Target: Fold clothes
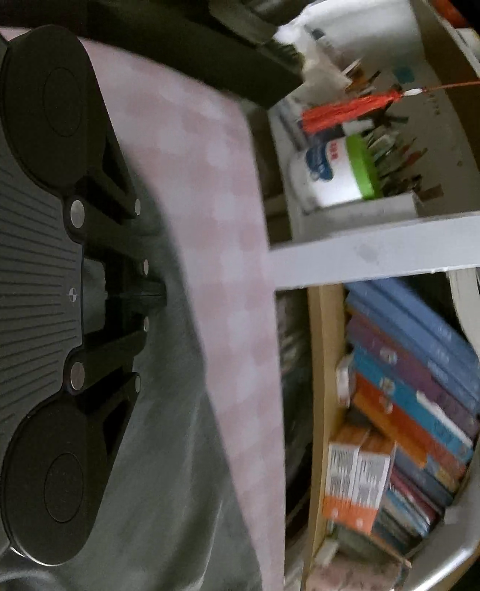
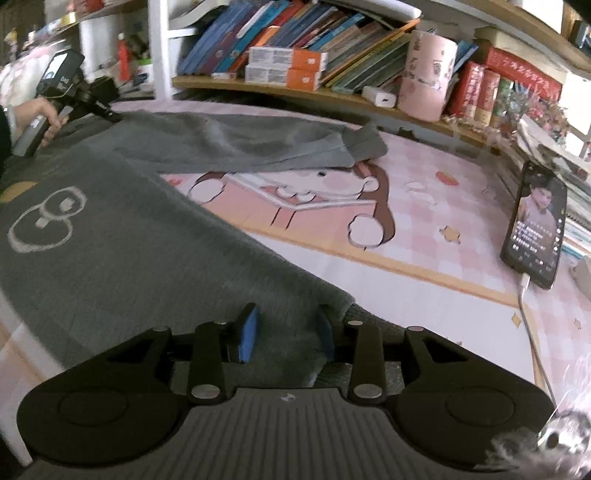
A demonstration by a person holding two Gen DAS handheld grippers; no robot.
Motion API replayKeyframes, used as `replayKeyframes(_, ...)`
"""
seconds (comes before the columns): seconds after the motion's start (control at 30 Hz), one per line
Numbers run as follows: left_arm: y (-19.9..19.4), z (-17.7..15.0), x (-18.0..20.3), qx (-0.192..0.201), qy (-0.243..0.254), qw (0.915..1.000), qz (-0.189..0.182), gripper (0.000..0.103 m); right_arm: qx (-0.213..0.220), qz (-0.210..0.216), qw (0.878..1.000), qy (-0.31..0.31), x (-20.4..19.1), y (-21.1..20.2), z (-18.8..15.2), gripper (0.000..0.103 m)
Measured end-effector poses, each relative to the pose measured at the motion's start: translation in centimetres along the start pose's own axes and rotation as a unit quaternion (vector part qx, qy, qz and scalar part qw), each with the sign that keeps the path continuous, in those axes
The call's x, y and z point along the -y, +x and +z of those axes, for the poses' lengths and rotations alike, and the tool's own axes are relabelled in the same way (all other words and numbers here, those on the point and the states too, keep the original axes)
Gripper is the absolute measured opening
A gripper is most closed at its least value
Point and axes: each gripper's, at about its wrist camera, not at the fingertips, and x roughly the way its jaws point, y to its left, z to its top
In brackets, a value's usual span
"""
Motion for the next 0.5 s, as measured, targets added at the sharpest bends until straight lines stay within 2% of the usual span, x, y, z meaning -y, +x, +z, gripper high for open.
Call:
replayKeyframes(0.37, 3.4, 1.9, -2.5, 0.025, -0.043, 0.9968, 0.063, 0.001, 0.029, -0.040, 0.998, 0.026, 0.2, 4.7, 3.6, 0.035)
replayKeyframes(0.43, 2.5, 1.6, -2.1, 0.037, -0.026, 0.9967, 0.068, 0.002, 0.029, -0.047, 0.998, 0.020, -0.1, 5.3, 4.2, 0.036)
replayKeyframes(0.5, -0.3, 1.0, -2.0, 0.064, -0.019, 0.9967, 0.045, 0.003, 0.028, -0.049, 0.998, 0.011, -0.2, 5.6, 4.5, 0.036)
